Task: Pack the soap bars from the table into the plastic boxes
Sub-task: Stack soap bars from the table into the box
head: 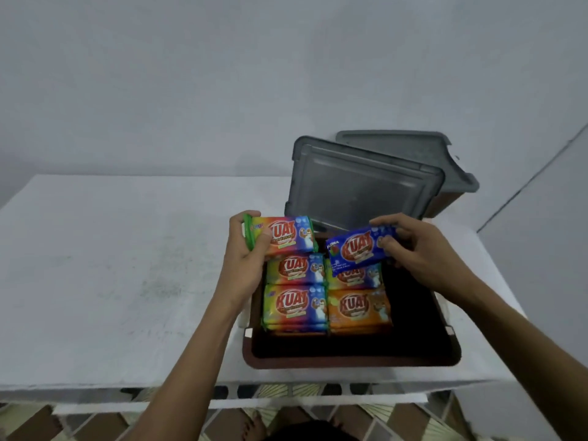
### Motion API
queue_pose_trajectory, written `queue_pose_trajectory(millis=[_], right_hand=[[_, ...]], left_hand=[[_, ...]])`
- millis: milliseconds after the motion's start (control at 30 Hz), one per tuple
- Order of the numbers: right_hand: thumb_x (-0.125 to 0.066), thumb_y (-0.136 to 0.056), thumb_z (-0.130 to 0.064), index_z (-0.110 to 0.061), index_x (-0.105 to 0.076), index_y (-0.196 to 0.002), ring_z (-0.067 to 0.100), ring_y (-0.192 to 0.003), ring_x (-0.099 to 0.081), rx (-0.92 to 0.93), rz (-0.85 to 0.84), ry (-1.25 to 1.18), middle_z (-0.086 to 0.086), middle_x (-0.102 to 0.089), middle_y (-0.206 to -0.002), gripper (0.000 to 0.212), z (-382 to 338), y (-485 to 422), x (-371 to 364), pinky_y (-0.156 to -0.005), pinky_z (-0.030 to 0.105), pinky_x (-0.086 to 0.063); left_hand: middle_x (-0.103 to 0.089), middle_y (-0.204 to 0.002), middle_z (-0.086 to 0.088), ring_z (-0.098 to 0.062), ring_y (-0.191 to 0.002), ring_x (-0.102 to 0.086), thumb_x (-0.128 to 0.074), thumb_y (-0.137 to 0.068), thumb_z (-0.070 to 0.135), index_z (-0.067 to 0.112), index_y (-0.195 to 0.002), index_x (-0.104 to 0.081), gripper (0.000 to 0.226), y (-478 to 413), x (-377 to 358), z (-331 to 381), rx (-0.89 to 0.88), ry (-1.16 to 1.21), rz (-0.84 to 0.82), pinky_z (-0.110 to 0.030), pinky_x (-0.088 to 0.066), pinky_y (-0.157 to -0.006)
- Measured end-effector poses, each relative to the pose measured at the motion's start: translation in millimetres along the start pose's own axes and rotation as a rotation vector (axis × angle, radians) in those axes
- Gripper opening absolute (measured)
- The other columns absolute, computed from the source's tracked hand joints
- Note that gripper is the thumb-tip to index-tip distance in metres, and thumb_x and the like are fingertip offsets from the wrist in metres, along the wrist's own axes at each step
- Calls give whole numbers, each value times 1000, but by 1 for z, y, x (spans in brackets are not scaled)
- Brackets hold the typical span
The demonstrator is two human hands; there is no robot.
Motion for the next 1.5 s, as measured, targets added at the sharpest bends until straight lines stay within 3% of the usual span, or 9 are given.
queue_pose_trajectory(millis=[267, 400, 467, 567, 767, 1000, 1133, 1300, 1500], right_hand=[[-55, -97, -22, -27, -56, -124, 12, -103, -63, -191, 47, -30, 0, -61, -122, 27, 39, 6, -20, -67, 22, -59], [-54, -98, -26, -27, -54, -131, 9, -98, -59, -243, 90, 119, 1, -60, -126, 33, 44, 1, -27, -64, 16, -53], [-53, -98, -26, -26, -51, -135, 10, -102, -59, -251, 82, 205, 0, -59, -130, 36, 45, 1, -32, -72, 22, -54], [-52, -99, -25, -23, -49, -138, 14, -114, -60, -243, 69, 281, 0, -57, -135, 40, 43, 1, -38, -89, 32, -54], [-53, -99, -24, -21, -50, -138, 20, -119, -57, -239, 70, 360, 5, -52, -139, 40, 44, -3, -40, -99, 37, -49], [-57, -95, -33, -25, -51, -135, 12, -114, -47, -10, 191, 541, 2, -49, -127, 41, 30, 2, -49, -91, 25, -47], [-58, -95, -27, -31, -44, -139, 10, -106, -59, 74, 22, 157, -3, -57, -122, 47, 7, -6, -53, -77, 19, -54], [-58, -95, -18, -33, -51, -134, 12, -107, -67, -35, -164, -449, -1, -64, -118, 43, -6, -4, -59, -72, 31, -60], [-60, -92, -19, -29, -60, -121, 19, -103, -69, -110, -122, -541, 3, -67, -114, 31, 1, 6, -43, -72, 36, -60]], left_hand=[[-61, -106, 5, -5, -86, -70, -52, -96, 31, 28, -126, -37, 33, 6, -8, -1, 2, -63, 27, -20, -55, -60], [-61, -106, 4, -6, -86, -70, -52, -96, 31, 29, -125, -36, 33, 7, -9, -1, 5, -62, 21, -21, -56, -61], [-61, -106, 3, -6, -86, -70, -51, -96, 31, 28, -125, -36, 33, 7, -9, -1, 1, -57, 21, -21, -55, -61], [-61, -106, 4, -5, -85, -70, -51, -96, 31, 28, -125, -36, 33, 7, -9, 0, -1, -67, 12, -19, -55, -60], [-60, -107, 6, -7, -87, -70, -52, -95, 33, 32, -123, -36, 33, 7, -11, 0, 20, -83, -7, -22, -56, -61], [-62, -105, 8, -4, -84, -70, -54, -94, 32, 33, -119, -38, 30, 8, -11, 4, 25, -111, -21, -21, -56, -59], [-63, -108, 3, -13, -87, -71, -57, -86, 41, 34, -118, -39, 37, 11, -14, 6, 48, -104, -68, -30, -59, -65], [-63, -112, 0, -17, -91, -71, -59, -82, 43, 35, -117, -41, 40, 14, -22, 7, 84, -75, -151, -37, -60, -71], [-64, -112, 12, -5, -91, -67, -53, -87, 48, 35, -127, -41, 44, 10, -15, 5, -96, -424, -136, -19, -55, -70]])
Point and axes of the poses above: each hand's wrist, its own y-axis away from the middle knuckle, its own x-axis out of the back of the hand, z = x × y, the point moved 1 cm from there along -y, towards the middle knuckle
